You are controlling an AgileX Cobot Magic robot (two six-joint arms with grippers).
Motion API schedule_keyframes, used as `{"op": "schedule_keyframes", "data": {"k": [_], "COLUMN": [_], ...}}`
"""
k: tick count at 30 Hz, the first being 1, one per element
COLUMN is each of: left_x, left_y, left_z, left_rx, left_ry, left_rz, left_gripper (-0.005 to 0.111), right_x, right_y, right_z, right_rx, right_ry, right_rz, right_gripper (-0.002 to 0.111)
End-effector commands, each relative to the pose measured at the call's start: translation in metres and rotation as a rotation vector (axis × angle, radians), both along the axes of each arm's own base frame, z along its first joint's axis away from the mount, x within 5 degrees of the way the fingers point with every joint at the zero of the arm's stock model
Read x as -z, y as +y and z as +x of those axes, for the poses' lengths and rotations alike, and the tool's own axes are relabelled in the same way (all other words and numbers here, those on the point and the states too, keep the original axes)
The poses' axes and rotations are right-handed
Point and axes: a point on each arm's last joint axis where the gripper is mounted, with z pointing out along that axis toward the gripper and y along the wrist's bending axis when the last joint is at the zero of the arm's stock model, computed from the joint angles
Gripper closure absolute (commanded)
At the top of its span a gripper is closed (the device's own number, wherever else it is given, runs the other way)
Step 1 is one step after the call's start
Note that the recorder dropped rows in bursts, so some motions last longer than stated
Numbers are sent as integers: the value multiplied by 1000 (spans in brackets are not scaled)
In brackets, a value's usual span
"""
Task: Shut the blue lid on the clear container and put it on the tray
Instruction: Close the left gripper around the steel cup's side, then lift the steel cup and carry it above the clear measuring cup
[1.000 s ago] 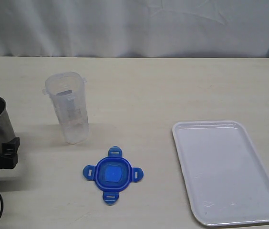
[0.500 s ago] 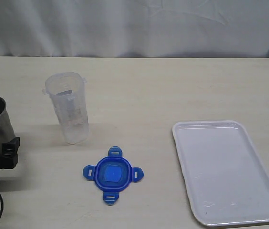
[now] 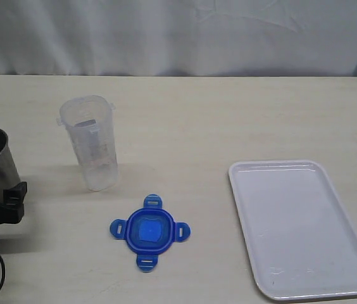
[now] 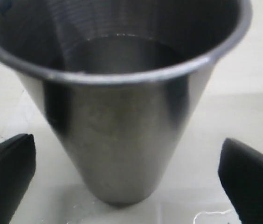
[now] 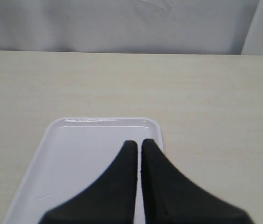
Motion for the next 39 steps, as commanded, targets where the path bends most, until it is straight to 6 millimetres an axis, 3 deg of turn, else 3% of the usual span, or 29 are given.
{"op": "schedule_keyframes", "data": {"k": [1,39], "left_x": [-3,-10], "left_y": [2,7], "left_z": [15,33], "left_rx": [-7,-58], "left_ry": [-47,-129], "left_rz": [-2,-18], "left_gripper": [2,2], "right_x": [1,1], "right_y": [0,0], "right_z": [0,0], "right_rx": [-1,-1], "right_ry": [-1,-1], "right_rz": [-7,-7], "right_gripper": [104,104]}}
